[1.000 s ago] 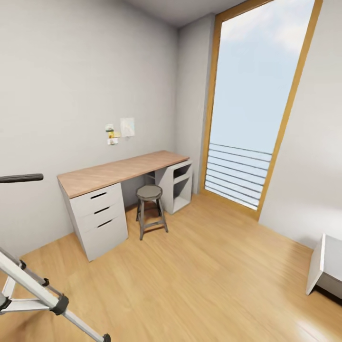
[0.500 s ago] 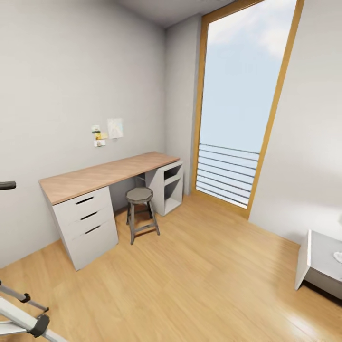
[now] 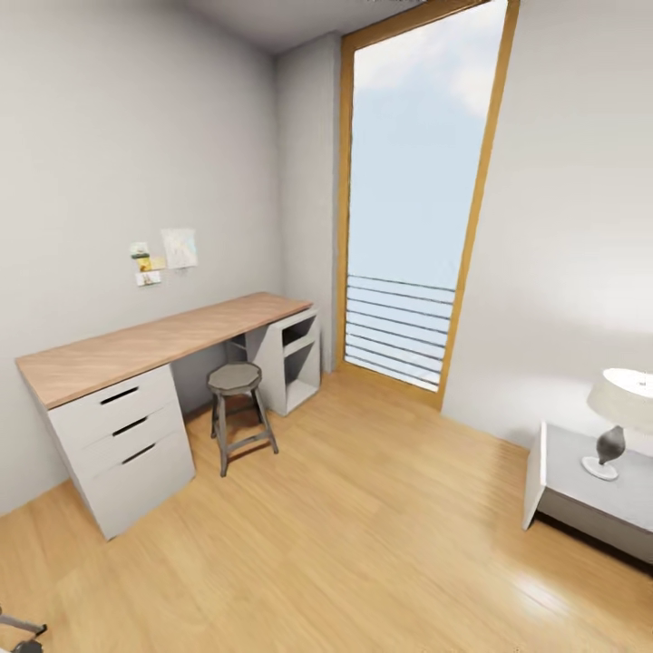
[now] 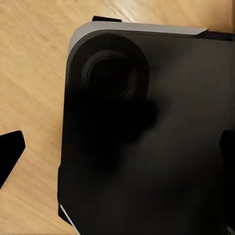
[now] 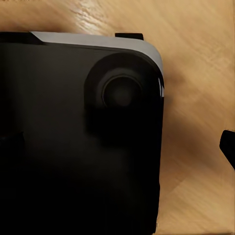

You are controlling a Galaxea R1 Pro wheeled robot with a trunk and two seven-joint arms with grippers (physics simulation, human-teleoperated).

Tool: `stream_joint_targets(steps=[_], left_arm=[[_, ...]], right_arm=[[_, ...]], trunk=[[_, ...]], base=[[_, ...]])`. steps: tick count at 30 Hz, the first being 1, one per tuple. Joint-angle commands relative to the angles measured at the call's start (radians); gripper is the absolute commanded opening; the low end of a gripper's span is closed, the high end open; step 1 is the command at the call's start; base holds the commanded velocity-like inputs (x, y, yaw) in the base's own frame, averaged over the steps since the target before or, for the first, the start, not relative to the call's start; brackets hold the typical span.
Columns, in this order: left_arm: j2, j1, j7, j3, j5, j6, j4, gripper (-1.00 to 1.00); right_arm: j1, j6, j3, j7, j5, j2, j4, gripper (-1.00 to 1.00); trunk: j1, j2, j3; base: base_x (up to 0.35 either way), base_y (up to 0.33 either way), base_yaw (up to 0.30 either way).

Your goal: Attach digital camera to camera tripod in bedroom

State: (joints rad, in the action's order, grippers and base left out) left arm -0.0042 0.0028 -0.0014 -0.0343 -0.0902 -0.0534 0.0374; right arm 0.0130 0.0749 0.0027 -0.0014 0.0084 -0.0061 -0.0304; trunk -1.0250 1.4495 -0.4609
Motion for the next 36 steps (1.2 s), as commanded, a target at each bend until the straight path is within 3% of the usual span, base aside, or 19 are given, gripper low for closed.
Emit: stream_joint_targets(steps=[1,27,36], left_arm=[[0.000,0.000,0.000,-0.002,-0.009,-0.002,0.001,1.00],[0.001,0.000,0.000,-0.002,-0.009,-0.002,0.001,1.00],[0.002,0.000,0.000,-0.001,-0.011,0.000,0.000,1.00]], right_arm=[[0.001,0.003,0.000,0.000,0.001,0.000,0.001,1.00],[0.001,0.004,0.000,0.000,0.001,0.000,0.001,1.00],[0.001,0.004,0.001,0.000,0.001,-0.002,0.001,1.00]], trunk=[[0.000,0.000,-0.001],[0.000,0.000,0.002],[0.000,0.000,0.002]], base=[[0.000,0.000,-0.240],[0.000,0.000,-0.239],[0.134,0.000,-0.084]])
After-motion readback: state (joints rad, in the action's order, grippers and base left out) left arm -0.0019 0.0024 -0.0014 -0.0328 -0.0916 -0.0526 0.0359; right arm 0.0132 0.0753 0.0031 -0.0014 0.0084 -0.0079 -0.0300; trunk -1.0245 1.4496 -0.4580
